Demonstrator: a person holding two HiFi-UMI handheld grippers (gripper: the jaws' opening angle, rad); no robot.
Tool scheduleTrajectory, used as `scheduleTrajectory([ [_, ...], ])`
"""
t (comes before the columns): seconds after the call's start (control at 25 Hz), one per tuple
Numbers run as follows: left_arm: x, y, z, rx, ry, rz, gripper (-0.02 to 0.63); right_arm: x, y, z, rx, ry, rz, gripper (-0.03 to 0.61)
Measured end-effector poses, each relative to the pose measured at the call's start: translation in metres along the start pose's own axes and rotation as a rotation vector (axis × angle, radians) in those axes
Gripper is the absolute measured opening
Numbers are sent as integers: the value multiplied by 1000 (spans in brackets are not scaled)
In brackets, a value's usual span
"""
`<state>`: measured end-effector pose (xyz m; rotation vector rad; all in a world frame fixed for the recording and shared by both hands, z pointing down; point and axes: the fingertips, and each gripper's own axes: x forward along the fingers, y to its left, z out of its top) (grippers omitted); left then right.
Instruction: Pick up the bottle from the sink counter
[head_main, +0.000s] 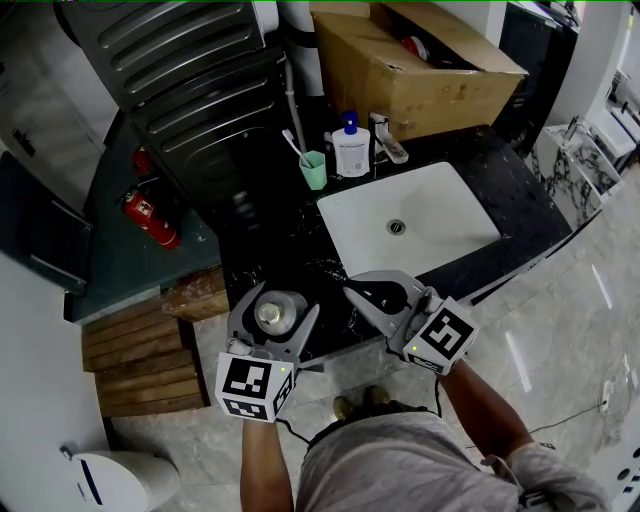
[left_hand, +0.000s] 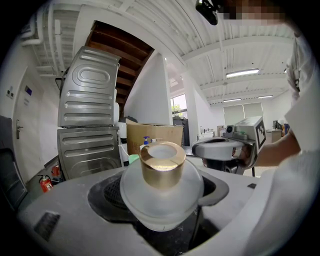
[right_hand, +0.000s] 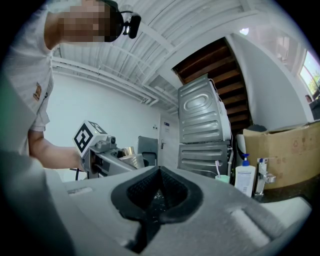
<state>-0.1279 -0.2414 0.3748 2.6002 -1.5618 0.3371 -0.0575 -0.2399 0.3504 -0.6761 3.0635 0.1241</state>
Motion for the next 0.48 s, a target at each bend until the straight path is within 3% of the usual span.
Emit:
scheduleTrajectory([
  [0.48, 2, 2, 0, 0, 1, -6, 331, 2, -2, -2, 2, 3, -4, 0],
])
